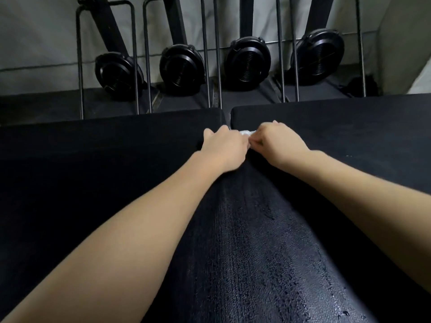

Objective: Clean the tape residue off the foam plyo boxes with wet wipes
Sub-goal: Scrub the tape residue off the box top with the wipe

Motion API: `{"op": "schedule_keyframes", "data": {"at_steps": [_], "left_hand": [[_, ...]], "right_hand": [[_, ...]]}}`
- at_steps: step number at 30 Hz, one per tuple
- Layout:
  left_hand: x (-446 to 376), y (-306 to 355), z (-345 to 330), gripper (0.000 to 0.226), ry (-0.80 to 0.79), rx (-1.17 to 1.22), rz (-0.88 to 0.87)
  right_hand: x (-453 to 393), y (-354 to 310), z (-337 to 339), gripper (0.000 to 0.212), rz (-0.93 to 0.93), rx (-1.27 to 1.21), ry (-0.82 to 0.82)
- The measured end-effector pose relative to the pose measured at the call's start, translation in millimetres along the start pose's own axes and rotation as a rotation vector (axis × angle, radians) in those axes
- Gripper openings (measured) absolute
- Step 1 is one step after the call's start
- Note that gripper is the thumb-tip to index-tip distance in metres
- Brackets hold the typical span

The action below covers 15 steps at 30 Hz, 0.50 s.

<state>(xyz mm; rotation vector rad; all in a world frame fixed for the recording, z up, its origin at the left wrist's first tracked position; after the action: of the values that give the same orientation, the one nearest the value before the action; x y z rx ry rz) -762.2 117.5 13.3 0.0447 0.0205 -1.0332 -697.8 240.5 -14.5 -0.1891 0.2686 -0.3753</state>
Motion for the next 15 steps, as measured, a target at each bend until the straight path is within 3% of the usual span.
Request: {"op": "schedule_keyframes", "data": {"at_steps": [5,15], "left_hand": [[-6.6,8.6,-1.9,0.033,-0.011,-0.045,0.033],[171.9,71.8,20.1,0.035,0.078,-0.102,-0.3]], "right_hand": [[1.4,-2.6,9.7,0.046,0.022,-0.034,-0.006],[185.4,-29.1,42.4,0.038,0.346,-0.12,-0.016]]}}
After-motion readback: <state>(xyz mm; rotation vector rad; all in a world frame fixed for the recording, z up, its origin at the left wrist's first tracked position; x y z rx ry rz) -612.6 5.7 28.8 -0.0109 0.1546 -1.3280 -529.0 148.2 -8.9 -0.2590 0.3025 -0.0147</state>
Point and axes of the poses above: each hand's wrist, its own x-axis away from the middle knuckle, its own z-axis out of the back of the hand, y = z × x, the point moved 4 cm from there along -x, towards the middle knuckle, and after that the axes turned 2 degrees about -y, right-handed, at the moved point
